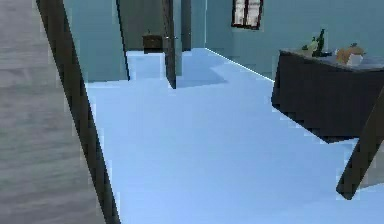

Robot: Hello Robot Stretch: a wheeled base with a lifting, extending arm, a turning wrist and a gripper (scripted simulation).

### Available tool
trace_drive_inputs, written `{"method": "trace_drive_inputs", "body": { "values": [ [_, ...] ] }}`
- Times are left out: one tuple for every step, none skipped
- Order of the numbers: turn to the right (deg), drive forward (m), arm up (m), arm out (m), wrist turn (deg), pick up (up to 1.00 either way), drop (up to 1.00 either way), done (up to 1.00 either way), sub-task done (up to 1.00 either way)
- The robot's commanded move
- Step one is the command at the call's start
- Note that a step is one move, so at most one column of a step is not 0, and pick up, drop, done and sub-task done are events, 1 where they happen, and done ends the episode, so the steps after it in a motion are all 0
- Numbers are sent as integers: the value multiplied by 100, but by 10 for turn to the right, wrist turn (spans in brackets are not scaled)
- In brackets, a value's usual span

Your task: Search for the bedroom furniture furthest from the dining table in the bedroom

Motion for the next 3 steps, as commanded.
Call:
{"method": "trace_drive_inputs", "body": {
  "values": [
    [0,70,0,0,0,0,0,0,0],
    [-150,0,0,0,0,0,0,0,0],
    [0,100,0,0,0,0,0,0,0]
  ]
}}
